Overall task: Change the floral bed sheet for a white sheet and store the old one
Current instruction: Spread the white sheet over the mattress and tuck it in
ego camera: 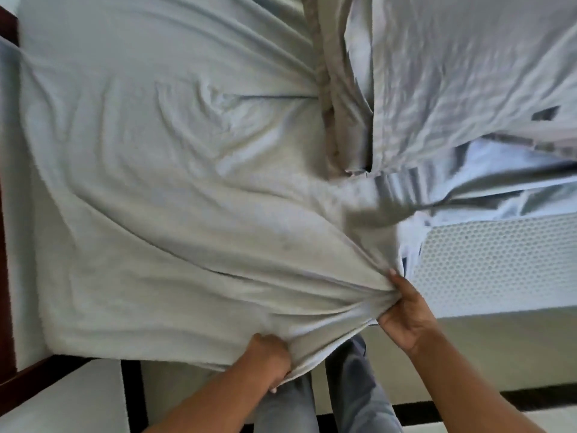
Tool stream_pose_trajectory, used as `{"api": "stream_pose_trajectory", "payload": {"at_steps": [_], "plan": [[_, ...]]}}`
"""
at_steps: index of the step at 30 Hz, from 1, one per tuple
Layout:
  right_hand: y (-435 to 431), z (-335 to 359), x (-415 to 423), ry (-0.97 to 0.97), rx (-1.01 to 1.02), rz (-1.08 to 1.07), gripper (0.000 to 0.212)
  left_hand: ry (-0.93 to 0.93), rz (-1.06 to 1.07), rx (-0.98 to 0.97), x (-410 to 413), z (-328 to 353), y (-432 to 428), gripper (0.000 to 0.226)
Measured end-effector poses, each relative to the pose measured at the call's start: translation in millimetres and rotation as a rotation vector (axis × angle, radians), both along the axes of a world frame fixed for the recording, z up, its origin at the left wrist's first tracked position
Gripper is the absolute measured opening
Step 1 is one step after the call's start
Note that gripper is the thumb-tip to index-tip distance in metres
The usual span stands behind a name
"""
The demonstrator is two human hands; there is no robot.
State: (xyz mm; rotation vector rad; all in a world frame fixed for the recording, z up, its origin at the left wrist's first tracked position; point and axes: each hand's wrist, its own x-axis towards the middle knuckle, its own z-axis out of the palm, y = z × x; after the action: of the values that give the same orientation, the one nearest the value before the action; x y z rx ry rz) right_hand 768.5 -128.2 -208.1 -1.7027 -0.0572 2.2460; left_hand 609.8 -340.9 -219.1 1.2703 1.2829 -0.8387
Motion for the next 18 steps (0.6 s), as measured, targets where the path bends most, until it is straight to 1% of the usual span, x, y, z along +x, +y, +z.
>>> {"api": "stream_pose_trajectory", "payload": {"at_steps": [2,4,6,7,8,9,10,12,14,17,18], "plan": [[-19.1,-10.4,49.5,-0.172,-0.017,-0.097,0.042,-0.011,-0.013,-0.023,4.9,4.6,14.8,0.043],[-41.9,-12.9,90.8,-0.395,-0.053,-0.19,0.039,-0.049,0.023,0.054,9.5,8.1,34.8,0.036],[-65.1,-16.4,120.6,-0.638,-0.137,-0.301,0.041,-0.099,0.061,0.236,12.0,11.8,52.5,0.024],[-74.3,-17.7,128.0,-0.697,-0.164,-0.331,0.045,-0.115,0.097,0.362,11.8,12.5,59.7,0.019],[-79.7,-17.3,132.0,-0.68,-0.182,-0.337,0.047,-0.13,0.117,0.497,11.9,12.2,69.8,0.018],[-80.1,-16.1,131.4,-0.627,-0.184,-0.314,0.046,-0.134,0.142,0.622,12.1,11.8,78.6,0.02],[-78.5,-17.2,130.9,-0.584,-0.178,-0.289,0.045,-0.119,0.146,0.716,13.5,9.0,88.0,0.028],[-66.1,-20.2,127.2,-0.577,-0.126,-0.225,0.048,-0.037,0.192,0.815,14.3,5.9,104.2,0.053],[-45.0,-22.0,124.5,-0.598,-0.04,-0.229,0.057,0.005,0.217,0.806,16.6,4.4,121.2,0.074],[-2.8,-25.7,121.8,-0.683,0.091,-0.207,0.085,0.036,0.16,0.721,20.8,-3.2,144.1,0.09],[13.5,-29.0,124.2,-0.718,0.117,-0.218,0.09,0.045,0.132,0.716,24.3,-5.3,151.9,0.093]]}}
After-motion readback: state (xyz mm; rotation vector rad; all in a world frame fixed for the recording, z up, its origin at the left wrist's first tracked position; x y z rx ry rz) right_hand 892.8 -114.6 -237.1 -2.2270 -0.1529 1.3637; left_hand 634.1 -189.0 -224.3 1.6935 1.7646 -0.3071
